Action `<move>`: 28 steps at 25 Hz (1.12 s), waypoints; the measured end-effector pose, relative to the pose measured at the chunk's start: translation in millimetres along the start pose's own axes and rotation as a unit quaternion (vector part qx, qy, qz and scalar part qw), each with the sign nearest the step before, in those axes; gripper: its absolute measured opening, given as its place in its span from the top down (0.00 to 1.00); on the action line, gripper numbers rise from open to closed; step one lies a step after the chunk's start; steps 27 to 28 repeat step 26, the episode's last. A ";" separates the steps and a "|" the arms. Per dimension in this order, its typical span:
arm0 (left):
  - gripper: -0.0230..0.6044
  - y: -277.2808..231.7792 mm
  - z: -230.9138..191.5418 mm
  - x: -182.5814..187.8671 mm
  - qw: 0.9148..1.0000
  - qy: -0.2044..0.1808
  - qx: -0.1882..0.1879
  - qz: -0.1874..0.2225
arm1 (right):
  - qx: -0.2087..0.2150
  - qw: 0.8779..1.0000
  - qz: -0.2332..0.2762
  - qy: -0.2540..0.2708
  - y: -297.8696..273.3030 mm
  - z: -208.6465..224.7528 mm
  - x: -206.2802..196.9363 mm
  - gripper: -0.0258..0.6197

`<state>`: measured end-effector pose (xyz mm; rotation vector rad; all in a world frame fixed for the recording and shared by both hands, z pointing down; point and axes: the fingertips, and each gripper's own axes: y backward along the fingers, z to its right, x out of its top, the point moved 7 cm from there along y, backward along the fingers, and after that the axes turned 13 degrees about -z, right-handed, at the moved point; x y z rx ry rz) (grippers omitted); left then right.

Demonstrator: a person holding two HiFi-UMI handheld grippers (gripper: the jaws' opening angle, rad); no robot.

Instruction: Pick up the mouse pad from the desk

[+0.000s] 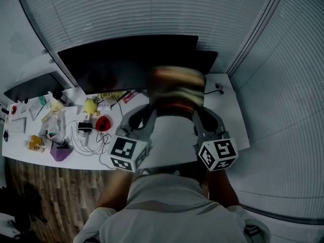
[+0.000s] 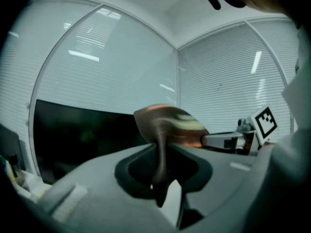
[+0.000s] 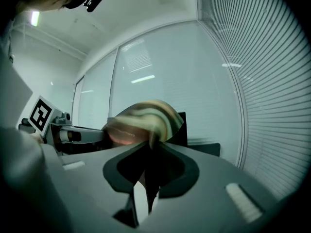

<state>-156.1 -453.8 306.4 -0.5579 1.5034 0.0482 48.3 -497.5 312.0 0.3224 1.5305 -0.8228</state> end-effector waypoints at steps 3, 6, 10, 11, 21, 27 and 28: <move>0.86 8.8 6.1 18.9 1.000 -0.005 -0.004 0.025 | -0.006 1.000 0.026 0.014 11.0 -0.4 17.2 0.88; 0.86 12.0 7.5 26.8 0.999 -0.009 -0.002 0.036 | -0.008 0.999 0.037 0.022 14.5 0.5 26.8 0.88; 0.86 11.3 9.0 28.6 0.999 -0.008 0.002 0.039 | -0.003 0.999 0.041 0.023 14.8 3.1 28.1 0.88; 0.86 11.0 8.9 28.5 0.999 -0.009 0.003 0.040 | -0.001 0.999 0.041 0.023 14.6 3.4 27.8 0.88; 0.86 7.6 6.1 29.7 0.999 -0.008 0.005 0.040 | 0.003 0.999 0.043 0.024 12.0 4.5 28.9 0.88; 0.86 6.0 9.9 32.2 0.999 -0.007 0.004 0.042 | 0.005 0.999 0.043 0.024 14.4 7.1 28.7 0.88; 0.86 6.0 9.9 32.2 0.999 -0.007 0.004 0.042 | 0.005 0.999 0.043 0.024 14.4 7.1 28.7 0.88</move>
